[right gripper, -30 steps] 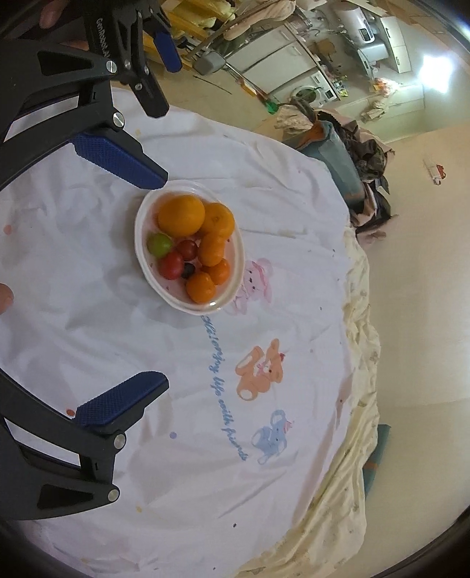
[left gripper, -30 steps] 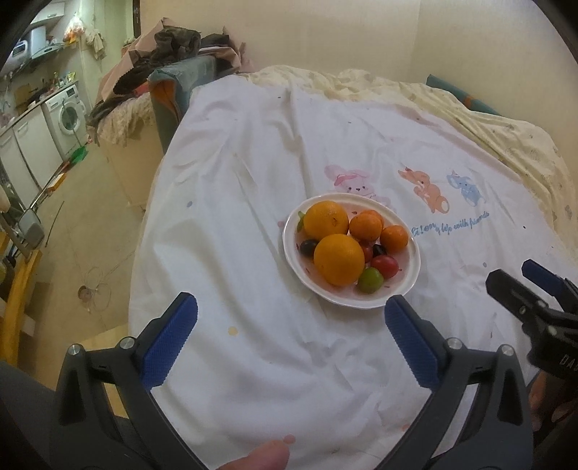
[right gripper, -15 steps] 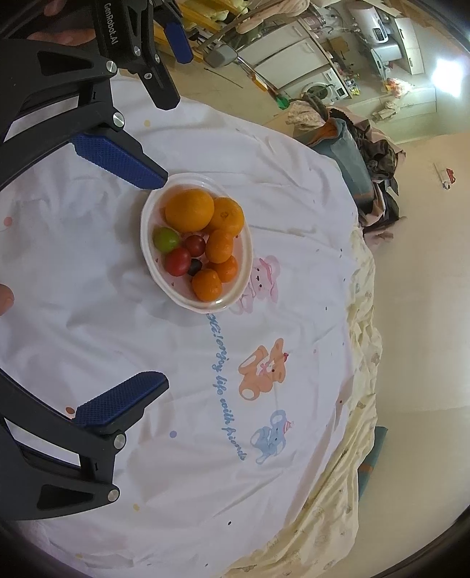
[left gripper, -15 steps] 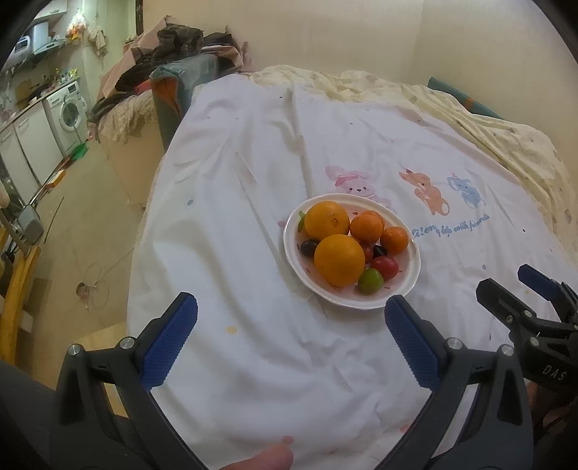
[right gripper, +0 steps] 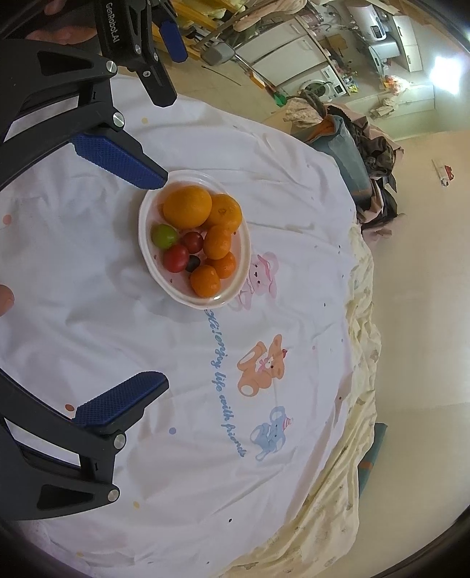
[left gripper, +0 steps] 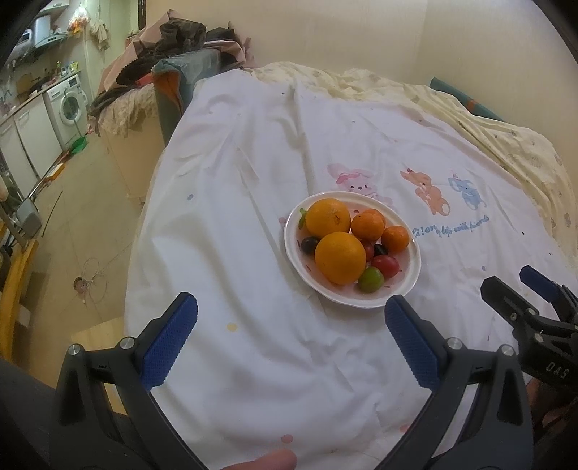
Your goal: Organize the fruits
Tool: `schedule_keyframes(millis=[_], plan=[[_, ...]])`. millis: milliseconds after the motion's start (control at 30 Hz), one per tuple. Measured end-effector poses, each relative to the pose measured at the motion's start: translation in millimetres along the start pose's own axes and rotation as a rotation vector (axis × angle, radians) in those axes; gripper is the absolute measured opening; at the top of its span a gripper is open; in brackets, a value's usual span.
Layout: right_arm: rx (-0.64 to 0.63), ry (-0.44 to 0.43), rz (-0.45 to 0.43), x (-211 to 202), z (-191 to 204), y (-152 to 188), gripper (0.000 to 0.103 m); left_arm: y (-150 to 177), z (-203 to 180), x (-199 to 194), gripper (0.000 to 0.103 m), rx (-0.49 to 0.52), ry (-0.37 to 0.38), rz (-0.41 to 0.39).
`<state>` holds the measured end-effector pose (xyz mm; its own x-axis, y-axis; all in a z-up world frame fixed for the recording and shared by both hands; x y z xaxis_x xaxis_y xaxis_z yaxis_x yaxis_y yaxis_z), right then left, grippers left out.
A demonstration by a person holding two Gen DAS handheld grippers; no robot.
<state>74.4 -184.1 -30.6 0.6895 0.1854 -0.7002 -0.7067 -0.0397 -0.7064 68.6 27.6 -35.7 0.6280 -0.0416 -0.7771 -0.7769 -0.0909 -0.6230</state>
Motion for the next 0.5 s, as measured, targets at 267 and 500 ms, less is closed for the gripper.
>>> schedule_keyframes(millis=[267,500], plan=[[-0.003,0.002,-0.003,-0.4,0.4,-0.7,0.103,1.0,-1.5,0.0,0.102,0.006,0.004,-0.003],[-0.007,0.003,-0.006,-2.4,0.4,-1.6,0.103,1.6,-2.2,0.0,0.102,0.004,0.004,-0.003]])
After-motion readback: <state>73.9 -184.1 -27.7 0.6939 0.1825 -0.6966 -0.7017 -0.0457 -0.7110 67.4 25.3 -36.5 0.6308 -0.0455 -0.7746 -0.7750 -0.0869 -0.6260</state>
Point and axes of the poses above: each gripper's, at about its wrist camera, not at the fingertips, and x roughly the way its jaws point, z to its left, y to its underside, the point moved 4 cm from there along x, roughly the way its jaws point
